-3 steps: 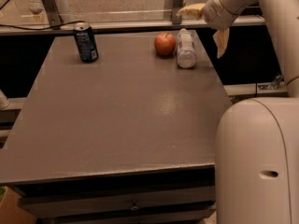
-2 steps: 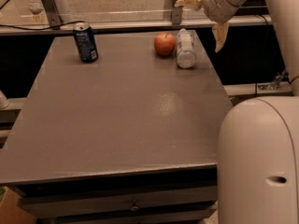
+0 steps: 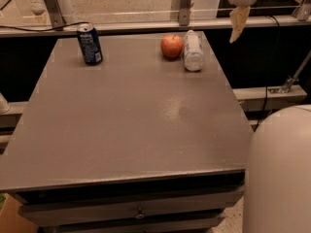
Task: Move blue plastic bottle near apple
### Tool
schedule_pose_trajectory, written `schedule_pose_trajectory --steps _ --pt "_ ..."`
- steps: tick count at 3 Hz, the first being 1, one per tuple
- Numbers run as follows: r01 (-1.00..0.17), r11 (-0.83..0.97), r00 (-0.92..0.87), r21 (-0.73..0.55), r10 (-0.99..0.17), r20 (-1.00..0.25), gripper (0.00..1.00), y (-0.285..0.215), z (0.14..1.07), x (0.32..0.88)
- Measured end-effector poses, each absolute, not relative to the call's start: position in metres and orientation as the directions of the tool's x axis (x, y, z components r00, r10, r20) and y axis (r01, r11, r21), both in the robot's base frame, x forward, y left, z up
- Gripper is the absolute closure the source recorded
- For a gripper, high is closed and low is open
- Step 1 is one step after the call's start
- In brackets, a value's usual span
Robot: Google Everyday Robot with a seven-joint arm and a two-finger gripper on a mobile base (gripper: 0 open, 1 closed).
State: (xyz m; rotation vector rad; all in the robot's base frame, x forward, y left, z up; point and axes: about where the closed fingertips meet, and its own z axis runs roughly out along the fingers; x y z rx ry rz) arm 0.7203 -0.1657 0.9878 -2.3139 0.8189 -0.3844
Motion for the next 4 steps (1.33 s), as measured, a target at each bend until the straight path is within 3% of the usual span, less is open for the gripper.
schedule_pose_trajectory --steps 3,4 --pt "-0.479 -0.318 0.709 -0.818 -0.689 -0.147 0.0 -0.166 1.093 0.623" --pt "-0.479 -0.318 0.709 -0.818 -0.689 -0.147 0.0 -0.166 1.093 0.623"
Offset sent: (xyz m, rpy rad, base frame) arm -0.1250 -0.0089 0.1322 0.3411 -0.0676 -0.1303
